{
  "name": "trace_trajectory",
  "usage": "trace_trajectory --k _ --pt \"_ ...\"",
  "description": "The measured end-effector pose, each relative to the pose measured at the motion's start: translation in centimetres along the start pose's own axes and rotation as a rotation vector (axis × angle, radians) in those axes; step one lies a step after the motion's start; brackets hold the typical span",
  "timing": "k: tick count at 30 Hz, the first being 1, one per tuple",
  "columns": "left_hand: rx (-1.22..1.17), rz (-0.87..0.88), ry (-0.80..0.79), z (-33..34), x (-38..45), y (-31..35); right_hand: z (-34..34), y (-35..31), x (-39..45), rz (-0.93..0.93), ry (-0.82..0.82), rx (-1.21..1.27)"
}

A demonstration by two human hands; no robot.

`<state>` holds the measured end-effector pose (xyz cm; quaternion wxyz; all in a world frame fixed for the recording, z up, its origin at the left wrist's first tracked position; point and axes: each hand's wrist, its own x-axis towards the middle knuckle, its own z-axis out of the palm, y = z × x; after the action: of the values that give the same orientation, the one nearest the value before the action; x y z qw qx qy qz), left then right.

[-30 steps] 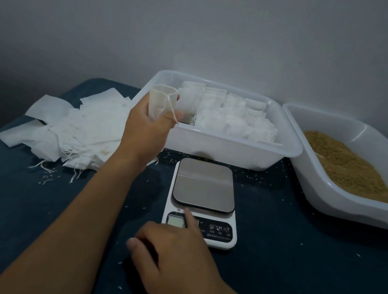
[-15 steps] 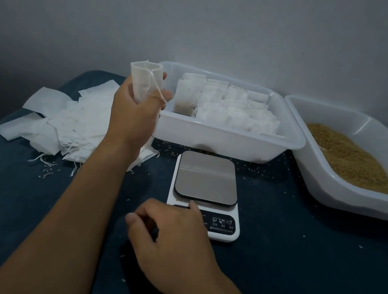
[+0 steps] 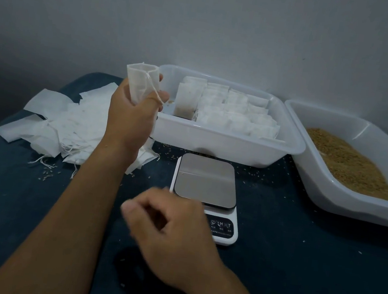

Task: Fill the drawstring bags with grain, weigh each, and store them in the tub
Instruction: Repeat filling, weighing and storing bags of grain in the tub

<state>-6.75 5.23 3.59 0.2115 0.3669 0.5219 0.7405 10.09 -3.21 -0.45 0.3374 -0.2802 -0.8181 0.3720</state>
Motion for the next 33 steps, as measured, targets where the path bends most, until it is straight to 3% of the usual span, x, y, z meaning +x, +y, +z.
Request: trace_trajectory --k 3,7,10,13,15,17,21,23,25,28,30,33 --pt "0.018 0.004 -0.006 0.1 0.0 -0.1 -2.1 1.0 2.2 0.014 0.116 -0.152" --pt "0.047 0.015 -0.027 0.2 -0.1 -0.3 -2.2 2.3 4.5 0.134 -0.113 -0.343" --pt "0.071 0.018 -0.029 0.2 -0.2 -0.3 -1.5 2.3 4.2 0.034 -0.262 -0.191" --pt "0.076 0.027 -0.028 0.2 -0.3 -0.3 -2.6 1.9 3.4 0.029 -0.247 0.082" --pt "0.068 0.035 -0.043 0.5 -0.5 -0.3 -4.4 1.4 3.2 0.007 -0.177 0.096" --pt "0.072 0.038 -0.092 1.1 -1.1 -0.4 -7.7 1.6 3.7 0.007 -0.006 0.037" --pt "0.186 0.057 -0.291 2.7 -2.8 -1.1 -19.2 4.4 6.2 0.097 0.486 -0.402" --pt "0.290 0.125 -0.388 3.3 -3.8 -1.7 -25.8 7.4 7.0 0.287 0.595 -0.583" --pt "0.379 0.192 -0.477 3.8 -4.6 -2.1 -31.3 10.9 6.9 0.543 0.533 -0.737" --pt "0.444 0.230 -0.552 4.3 -5.3 -2.5 -35.8 14.7 5.9 0.844 0.228 -1.048" --pt "0.459 0.225 -0.586 4.5 -5.5 -2.6 -36.5 16.0 5.5 0.939 0.058 -1.106" --pt "0.448 0.221 -0.624 4.6 -5.8 -2.7 -35.9 17.2 5.3 0.963 -0.054 -1.147"
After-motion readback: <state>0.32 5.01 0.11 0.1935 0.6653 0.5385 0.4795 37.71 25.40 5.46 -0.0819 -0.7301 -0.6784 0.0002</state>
